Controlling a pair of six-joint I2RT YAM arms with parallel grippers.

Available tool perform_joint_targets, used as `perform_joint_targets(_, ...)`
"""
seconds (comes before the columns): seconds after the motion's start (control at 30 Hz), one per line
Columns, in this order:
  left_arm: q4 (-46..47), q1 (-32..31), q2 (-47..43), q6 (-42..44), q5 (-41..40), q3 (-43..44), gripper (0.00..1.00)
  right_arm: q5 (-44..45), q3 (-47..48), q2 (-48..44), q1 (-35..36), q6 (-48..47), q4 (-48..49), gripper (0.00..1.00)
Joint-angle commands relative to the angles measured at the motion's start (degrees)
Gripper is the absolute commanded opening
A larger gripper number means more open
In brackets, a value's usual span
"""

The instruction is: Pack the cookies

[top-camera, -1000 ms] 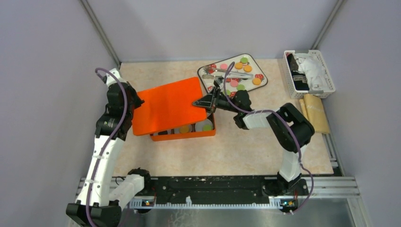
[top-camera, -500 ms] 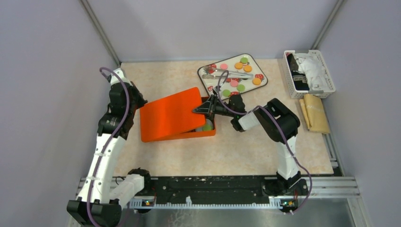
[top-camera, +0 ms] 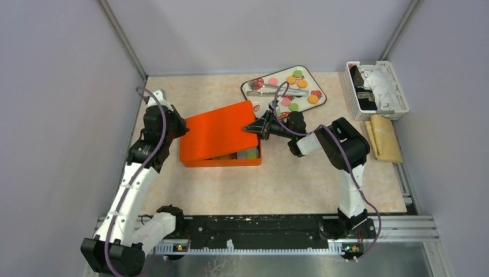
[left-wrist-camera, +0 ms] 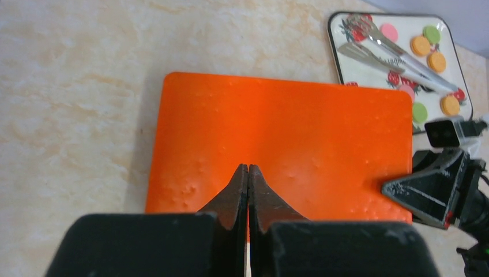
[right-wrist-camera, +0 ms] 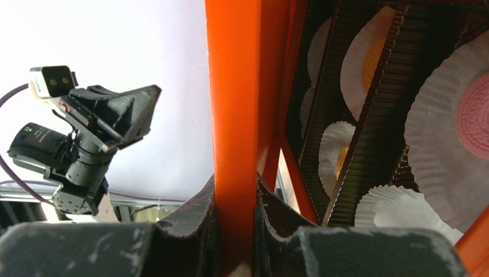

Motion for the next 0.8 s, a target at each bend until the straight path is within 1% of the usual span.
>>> perform_joint_targets(0.0, 6.9, -5.4, -0.4, -1.6, 1.3, -4.0, 0.00, -0.7, 0.0, 1.0, -0.7, -1.9, 5.1, 0.00)
perform_joint_targets(0.13, 13.1, -12.5, 2.0, -2.4, -0.1, -7.4, 0.00, -1.0, -1.1, 2.2, -1.1, -1.8, 6.3, 0.00)
perform_joint_targets(0.2, 17.2, -14.1, 3.3, -2.8, 1.9, -9.6, 0.00, -1.1, -1.7, 2.8, -1.6, -1.3, 7.8, 0.00)
perform_joint_targets(0.3, 24.2, -14.2, 4.7, -4.2, 4.1, -15.1, 0.00, -2.0, -2.0, 3.9, -2.4, -0.7, 9.2, 0.00)
perform_joint_targets(0.43, 29.2, -14.2, 6.9, -3.8, 4.1, -17.8, 0.00, -2.5, -3.1, 5.4, -3.2, -0.2, 10.8, 0.00)
perform_joint_targets(0.57, 29.6, -14.2, 8.4, -3.6, 3.7, -17.4, 0.00, -2.6, -4.4, 5.9, -4.1, 0.6, 12.8, 0.00)
perform_joint_targets(0.77, 29.8, -14.2, 9.1, -3.1, 3.7, -17.6, 0.00, -3.1, -5.2, 5.9, -4.4, -1.2, 11.4, 0.00)
